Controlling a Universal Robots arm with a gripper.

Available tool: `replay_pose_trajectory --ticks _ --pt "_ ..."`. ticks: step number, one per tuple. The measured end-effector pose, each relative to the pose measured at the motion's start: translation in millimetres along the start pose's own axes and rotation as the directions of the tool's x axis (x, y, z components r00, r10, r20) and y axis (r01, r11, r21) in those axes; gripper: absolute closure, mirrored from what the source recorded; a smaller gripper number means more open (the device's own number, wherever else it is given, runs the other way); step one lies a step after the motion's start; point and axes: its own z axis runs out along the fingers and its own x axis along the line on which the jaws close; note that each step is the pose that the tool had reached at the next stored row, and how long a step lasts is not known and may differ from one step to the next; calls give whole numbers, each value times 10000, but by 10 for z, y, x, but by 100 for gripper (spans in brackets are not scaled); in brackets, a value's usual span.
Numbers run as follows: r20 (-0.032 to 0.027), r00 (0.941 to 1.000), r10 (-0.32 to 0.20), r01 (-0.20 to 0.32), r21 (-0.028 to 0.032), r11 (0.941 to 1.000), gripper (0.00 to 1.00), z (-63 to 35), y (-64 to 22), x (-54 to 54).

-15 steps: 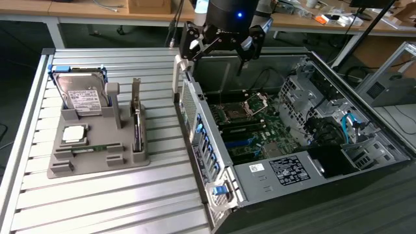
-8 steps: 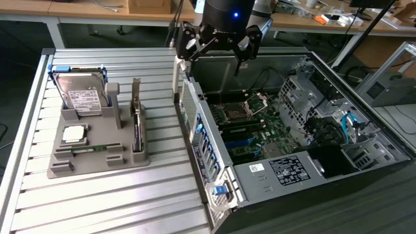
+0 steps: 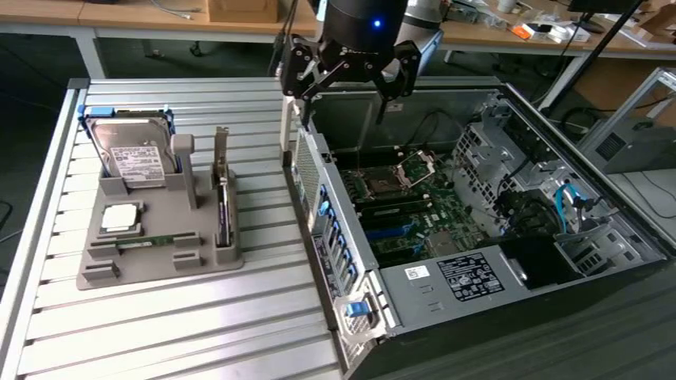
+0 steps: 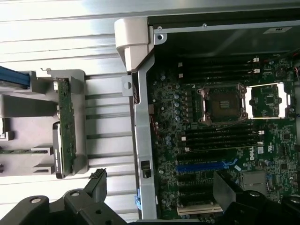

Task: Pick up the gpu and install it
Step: 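Reach for the gpu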

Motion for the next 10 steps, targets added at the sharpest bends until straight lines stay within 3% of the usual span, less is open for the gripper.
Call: replay_pose_trajectory --ticks 10 --pt "0 10000 0 0 0 10000 1 -2 -6 84"
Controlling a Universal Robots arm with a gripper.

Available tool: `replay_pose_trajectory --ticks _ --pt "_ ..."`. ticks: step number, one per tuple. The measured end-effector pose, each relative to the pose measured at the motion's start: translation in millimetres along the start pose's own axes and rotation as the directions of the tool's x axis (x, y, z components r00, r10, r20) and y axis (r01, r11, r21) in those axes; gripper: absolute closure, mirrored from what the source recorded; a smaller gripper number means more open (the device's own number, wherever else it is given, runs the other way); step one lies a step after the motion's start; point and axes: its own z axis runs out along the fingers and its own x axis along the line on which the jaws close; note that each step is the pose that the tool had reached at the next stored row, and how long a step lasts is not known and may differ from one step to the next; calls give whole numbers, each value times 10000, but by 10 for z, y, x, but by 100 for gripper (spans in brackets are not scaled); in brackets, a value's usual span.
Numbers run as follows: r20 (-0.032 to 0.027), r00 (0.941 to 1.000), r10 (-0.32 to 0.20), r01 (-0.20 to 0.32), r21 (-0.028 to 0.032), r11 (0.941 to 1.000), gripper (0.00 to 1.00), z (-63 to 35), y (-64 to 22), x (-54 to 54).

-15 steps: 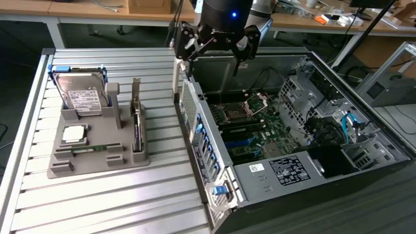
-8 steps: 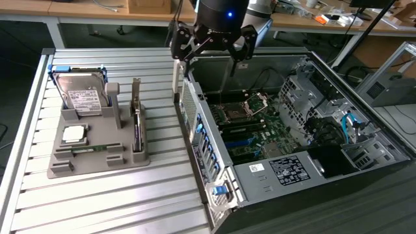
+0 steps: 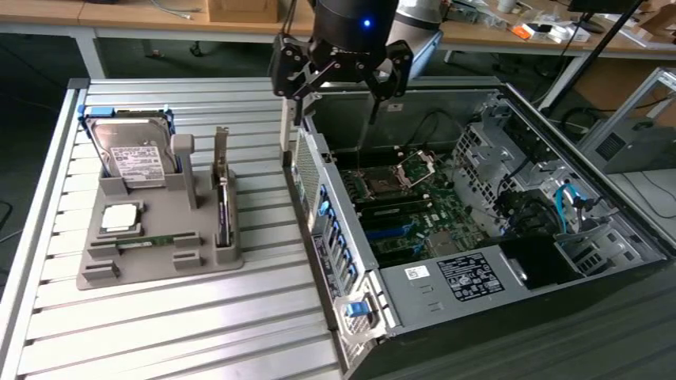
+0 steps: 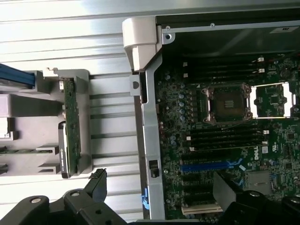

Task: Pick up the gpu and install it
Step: 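Reach for the gpu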

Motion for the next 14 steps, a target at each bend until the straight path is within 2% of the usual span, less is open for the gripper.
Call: replay_pose_trajectory --ticks 14 --pt "0 10000 0 0 0 10000 1 -3 -9 114"
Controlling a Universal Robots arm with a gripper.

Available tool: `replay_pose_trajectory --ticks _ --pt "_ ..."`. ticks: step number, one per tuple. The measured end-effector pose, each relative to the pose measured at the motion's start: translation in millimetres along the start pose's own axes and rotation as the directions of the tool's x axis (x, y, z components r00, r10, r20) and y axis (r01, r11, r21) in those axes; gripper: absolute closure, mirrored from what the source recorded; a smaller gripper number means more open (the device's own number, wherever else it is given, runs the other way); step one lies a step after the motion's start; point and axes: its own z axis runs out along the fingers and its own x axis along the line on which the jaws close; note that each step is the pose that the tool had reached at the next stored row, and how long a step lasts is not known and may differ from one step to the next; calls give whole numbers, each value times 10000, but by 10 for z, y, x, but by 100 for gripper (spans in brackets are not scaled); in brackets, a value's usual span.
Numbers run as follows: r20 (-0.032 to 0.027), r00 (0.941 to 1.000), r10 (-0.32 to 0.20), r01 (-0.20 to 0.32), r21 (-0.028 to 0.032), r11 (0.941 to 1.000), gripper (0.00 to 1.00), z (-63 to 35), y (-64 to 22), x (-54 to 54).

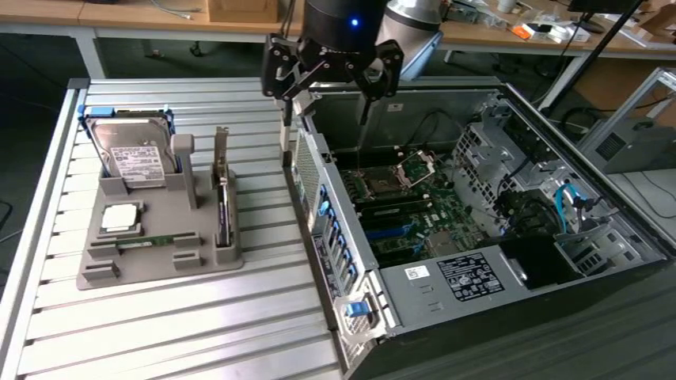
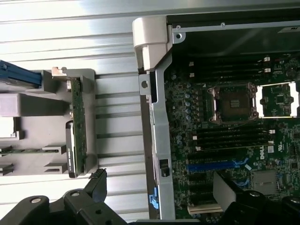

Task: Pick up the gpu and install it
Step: 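Reach for the gpu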

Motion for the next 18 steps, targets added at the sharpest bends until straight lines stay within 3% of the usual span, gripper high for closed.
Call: replay_pose_trajectory --ticks 18 --pt "0 10000 0 0 1 10000 1 -4 -11 146"
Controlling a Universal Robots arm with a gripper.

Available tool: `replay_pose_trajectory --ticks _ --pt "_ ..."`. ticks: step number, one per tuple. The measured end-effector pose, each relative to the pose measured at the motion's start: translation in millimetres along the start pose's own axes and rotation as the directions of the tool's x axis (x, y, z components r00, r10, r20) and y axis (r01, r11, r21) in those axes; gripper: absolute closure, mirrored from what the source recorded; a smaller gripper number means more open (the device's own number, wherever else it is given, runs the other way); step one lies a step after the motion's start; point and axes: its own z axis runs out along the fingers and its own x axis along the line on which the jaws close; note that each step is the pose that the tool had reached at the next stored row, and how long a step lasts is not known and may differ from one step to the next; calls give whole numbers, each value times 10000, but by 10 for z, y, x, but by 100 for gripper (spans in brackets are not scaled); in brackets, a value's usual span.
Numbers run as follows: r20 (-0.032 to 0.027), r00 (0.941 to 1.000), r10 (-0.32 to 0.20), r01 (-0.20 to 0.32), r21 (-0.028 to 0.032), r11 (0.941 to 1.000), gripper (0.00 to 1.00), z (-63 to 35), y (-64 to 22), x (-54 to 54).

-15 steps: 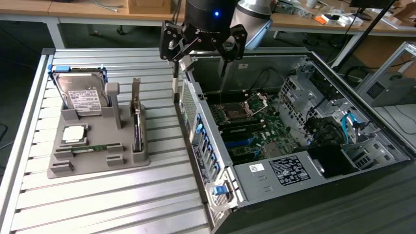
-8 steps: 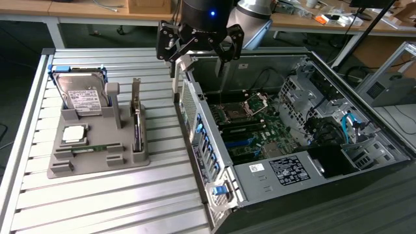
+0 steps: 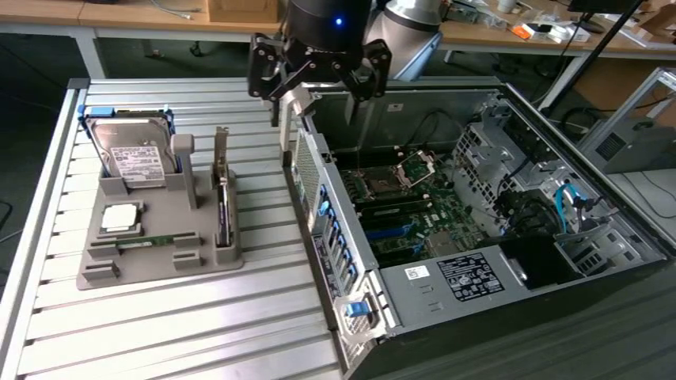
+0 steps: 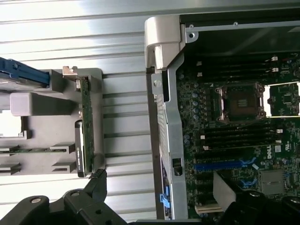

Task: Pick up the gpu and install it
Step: 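Reach for the gpu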

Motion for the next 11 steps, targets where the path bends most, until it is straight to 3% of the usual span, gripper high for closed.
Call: replay_pose_trajectory --ticks 11 --pt "1 10000 1 -1 -1 10000 1 -1 -4 60"
